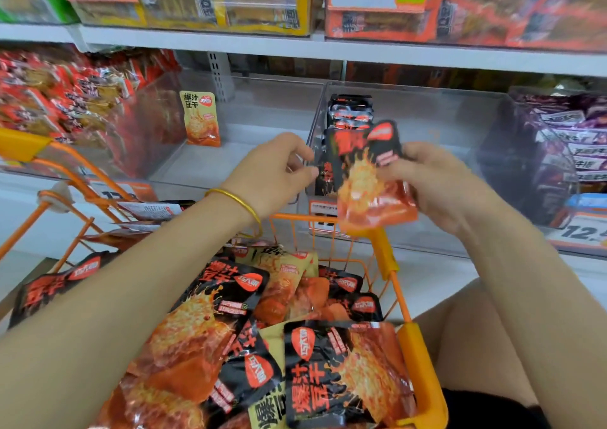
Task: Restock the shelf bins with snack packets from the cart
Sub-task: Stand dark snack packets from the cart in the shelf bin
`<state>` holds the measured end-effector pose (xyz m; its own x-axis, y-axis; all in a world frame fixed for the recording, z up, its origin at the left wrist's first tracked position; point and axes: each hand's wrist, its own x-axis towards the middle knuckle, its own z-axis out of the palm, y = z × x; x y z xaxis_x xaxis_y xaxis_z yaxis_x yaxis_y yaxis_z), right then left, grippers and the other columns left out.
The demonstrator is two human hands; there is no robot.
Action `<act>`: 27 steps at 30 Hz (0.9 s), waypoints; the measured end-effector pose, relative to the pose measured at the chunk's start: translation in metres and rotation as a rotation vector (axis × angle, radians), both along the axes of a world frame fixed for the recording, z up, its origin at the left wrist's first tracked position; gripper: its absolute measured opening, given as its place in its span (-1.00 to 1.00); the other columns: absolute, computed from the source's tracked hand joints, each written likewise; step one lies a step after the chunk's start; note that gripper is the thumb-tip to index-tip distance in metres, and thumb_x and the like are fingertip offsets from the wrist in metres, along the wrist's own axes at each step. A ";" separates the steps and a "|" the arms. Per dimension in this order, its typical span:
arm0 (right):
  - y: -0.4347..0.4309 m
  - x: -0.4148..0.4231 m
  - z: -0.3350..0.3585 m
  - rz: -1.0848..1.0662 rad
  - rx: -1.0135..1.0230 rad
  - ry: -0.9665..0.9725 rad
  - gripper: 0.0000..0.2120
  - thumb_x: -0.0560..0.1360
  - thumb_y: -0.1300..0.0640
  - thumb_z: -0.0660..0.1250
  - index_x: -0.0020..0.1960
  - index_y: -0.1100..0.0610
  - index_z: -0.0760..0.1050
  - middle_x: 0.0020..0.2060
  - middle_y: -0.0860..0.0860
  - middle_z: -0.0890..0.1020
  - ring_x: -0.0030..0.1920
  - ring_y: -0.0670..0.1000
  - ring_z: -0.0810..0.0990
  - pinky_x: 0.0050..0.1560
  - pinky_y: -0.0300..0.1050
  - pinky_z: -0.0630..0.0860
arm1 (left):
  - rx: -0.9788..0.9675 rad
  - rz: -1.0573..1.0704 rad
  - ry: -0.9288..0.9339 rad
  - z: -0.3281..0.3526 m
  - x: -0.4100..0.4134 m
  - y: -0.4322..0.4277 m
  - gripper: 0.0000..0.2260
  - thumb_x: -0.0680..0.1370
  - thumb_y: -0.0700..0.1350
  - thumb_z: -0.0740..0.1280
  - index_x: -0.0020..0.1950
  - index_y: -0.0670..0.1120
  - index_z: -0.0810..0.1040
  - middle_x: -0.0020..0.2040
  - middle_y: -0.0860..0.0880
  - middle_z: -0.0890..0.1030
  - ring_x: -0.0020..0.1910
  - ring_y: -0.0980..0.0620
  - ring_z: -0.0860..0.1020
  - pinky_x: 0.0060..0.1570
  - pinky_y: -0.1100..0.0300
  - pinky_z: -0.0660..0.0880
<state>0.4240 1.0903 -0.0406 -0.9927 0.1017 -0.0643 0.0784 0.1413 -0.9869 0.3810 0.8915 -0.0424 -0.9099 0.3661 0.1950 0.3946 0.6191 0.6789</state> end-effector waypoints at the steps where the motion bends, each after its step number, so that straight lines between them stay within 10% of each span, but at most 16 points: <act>1: 0.004 -0.010 -0.001 -0.074 0.008 0.076 -0.83 0.44 0.39 0.30 -0.14 0.14 0.51 -0.31 0.06 0.59 -0.31 0.05 0.56 -0.15 0.05 0.52 | -0.014 0.012 0.038 0.001 -0.003 0.002 -0.86 0.52 -0.14 0.33 0.06 -0.05 0.46 -0.15 0.04 0.47 -0.28 0.18 0.43 -0.28 0.42 0.37; 6: 0.000 -0.051 -0.035 -0.176 0.322 0.235 -0.72 0.33 0.34 0.46 -0.02 0.12 0.51 -0.11 0.08 0.63 -0.06 0.11 0.60 0.05 0.15 0.54 | -0.131 0.051 0.098 -0.008 -0.008 0.008 -0.82 0.49 -0.23 0.34 0.07 -0.09 0.49 0.01 -0.06 0.40 -0.12 -0.04 0.50 -0.03 0.30 0.35; 13: -0.004 -0.062 -0.045 0.091 1.179 -0.172 -0.68 0.46 -0.12 0.36 -0.25 0.09 0.40 -0.24 0.03 0.53 -0.22 0.03 0.46 -0.21 -0.14 0.39 | -0.175 0.048 0.036 -0.010 -0.006 -0.014 -0.88 0.47 -0.30 0.33 -0.13 -0.09 0.49 -0.23 0.02 0.47 -0.18 0.04 0.46 -0.23 0.41 0.37; 18: -0.006 -0.054 -0.014 0.285 1.190 -0.367 -0.63 0.50 -0.01 0.34 -0.40 0.11 0.36 -0.43 0.01 0.45 -0.41 -0.04 0.41 -0.39 -0.20 0.34 | -0.497 -0.070 -0.025 0.001 0.001 -0.036 -0.87 0.47 -0.05 0.40 -0.08 -0.11 0.61 -0.15 0.02 0.56 -0.14 0.08 0.47 -0.15 0.28 0.35; 23: -0.012 -0.036 -0.006 -0.105 1.172 -0.015 -0.82 0.48 0.08 0.37 -0.02 0.19 0.53 -0.13 0.12 0.55 -0.04 0.17 0.51 -0.09 -0.03 0.47 | -0.919 -0.211 -0.046 -0.005 0.014 -0.041 -0.64 0.40 0.15 0.42 0.11 0.00 0.54 0.00 0.02 0.39 0.11 0.00 0.38 0.13 0.10 0.38; 27: -0.029 -0.020 -0.015 -0.137 1.039 0.259 -0.94 0.50 0.21 0.30 -0.03 0.16 0.49 -0.12 0.10 0.57 -0.05 0.15 0.54 -0.03 0.06 0.52 | -0.963 -0.246 0.049 -0.009 0.016 -0.037 -0.90 0.46 -0.03 0.38 -0.09 0.04 0.50 -0.01 -0.01 0.43 0.09 -0.04 0.43 0.07 0.11 0.42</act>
<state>0.4039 1.0613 -0.0560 -0.9399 0.0966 0.3274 -0.0365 0.9252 -0.3778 0.3970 0.8548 -0.0516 -0.7860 0.5656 -0.2496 0.6005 0.7944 -0.0911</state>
